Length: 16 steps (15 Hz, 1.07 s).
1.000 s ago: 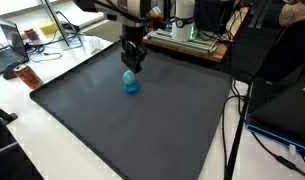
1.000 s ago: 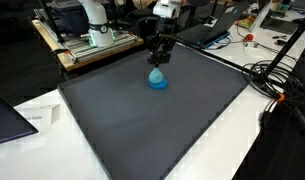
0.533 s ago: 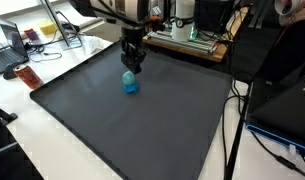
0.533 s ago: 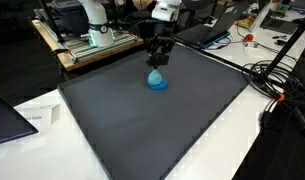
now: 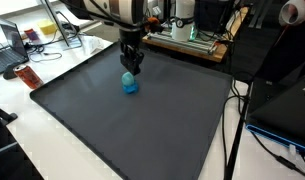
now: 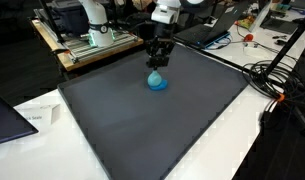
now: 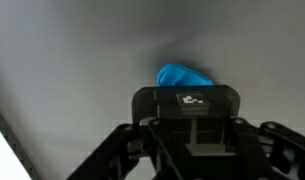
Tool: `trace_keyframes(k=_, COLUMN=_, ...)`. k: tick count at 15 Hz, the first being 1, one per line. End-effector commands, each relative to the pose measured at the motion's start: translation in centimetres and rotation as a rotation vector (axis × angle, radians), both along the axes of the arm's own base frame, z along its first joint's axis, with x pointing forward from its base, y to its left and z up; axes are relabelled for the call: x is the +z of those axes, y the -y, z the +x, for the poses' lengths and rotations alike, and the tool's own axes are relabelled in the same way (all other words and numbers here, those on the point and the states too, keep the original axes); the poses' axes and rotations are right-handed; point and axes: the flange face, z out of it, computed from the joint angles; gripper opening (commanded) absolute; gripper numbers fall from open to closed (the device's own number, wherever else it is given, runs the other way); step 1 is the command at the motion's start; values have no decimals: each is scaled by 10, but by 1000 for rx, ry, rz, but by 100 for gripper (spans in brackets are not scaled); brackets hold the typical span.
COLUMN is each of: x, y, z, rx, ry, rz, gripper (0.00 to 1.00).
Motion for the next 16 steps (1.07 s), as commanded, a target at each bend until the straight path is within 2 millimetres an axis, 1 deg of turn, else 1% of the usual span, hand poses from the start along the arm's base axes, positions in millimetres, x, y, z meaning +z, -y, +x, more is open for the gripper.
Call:
trace_keyframes(k=1, x=-52, y=-1, z=6, rx=-4, ry=-70, rz=57, gripper=22)
trace_keyframes(k=7, x=-58, y=-6, z=12, rx=-15, ry=-74, rz=50, gripper=22)
trace_keyframes(k=10, x=-67, y=-7, z=14, rx=-24, ry=-87, rz=34, gripper=22)
trace_keyframes(k=13, x=-74, y=-7, z=14, rx=-22, ry=-100, rz=-6, gripper=22)
trace_keyframes(k=16, x=-81, y=-3, z=9, rx=-16, ry=-123, rz=-30, gripper=22)
